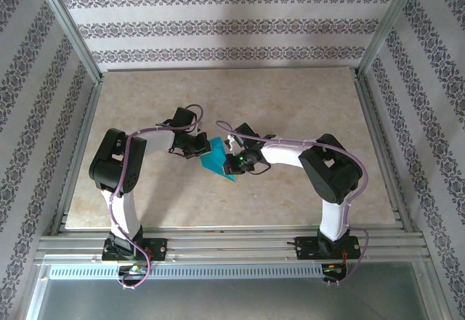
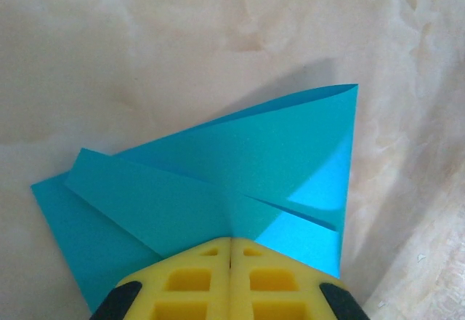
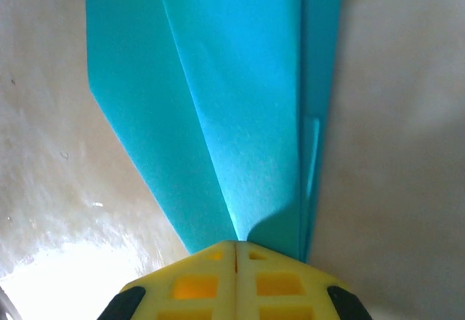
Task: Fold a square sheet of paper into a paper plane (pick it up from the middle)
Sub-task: Fourth fold the wing at the center of the table, then turn over the paper at the center of the table.
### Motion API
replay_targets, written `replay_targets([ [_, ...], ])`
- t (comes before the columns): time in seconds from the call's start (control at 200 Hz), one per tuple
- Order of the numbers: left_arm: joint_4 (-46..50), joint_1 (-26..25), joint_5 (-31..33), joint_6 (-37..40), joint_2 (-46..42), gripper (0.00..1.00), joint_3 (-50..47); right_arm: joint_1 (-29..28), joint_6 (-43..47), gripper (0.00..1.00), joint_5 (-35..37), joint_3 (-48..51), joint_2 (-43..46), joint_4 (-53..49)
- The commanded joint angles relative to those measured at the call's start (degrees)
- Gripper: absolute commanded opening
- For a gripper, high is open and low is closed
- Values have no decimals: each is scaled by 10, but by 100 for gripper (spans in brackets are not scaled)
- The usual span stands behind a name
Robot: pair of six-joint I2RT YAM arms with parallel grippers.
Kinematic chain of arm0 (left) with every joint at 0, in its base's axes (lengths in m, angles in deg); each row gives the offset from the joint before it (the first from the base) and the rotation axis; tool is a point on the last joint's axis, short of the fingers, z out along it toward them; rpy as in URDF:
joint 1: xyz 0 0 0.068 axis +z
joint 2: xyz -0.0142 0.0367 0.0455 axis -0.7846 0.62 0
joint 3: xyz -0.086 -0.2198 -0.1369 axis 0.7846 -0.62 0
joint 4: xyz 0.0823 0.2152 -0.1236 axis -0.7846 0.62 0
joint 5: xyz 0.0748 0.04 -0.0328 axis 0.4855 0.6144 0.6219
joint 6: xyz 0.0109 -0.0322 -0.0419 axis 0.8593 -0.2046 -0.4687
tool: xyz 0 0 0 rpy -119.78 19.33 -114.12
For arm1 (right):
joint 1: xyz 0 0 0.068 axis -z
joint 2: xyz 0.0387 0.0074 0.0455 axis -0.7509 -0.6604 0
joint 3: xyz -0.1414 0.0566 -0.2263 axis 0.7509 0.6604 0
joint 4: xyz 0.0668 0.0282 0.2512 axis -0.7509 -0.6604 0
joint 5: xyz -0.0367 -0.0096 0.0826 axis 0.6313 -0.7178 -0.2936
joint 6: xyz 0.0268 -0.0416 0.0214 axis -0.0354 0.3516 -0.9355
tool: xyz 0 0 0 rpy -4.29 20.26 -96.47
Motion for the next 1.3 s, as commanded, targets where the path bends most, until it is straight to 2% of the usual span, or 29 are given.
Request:
replay_targets([
  [0.0, 51, 3, 34, 0, 15, 7, 3, 0, 6, 1, 3, 20, 53, -2],
  [0.085, 39, 3, 0, -5, -7, 12, 18, 9, -11, 5, 19, 34, 93, 42],
  [0.195, 10, 3, -32, -28, -59, 24, 17, 21, -23, 16, 43, 57, 128, 77],
  [0.43, -31, 5, 1, -87, -163, 45, -76, 43, -43, 37, 96, 105, 168, 119],
  [0.56, -84, 4, -4, -119, -188, 49, -129, 44, -42, 43, 116, 109, 172, 121],
  [0.799, -198, 4, -68, -176, -126, 47, -160, 44, -50, 45, 113, 104, 166, 128],
  [1.069, -199, 4, -68, -174, -90, 40, -134, 44, -54, 43, 107, 100, 161, 129],
  [1.294, -221, 3, -79, -177, -66, 40, -125, 45, -55, 42, 107, 100, 159, 129],
])
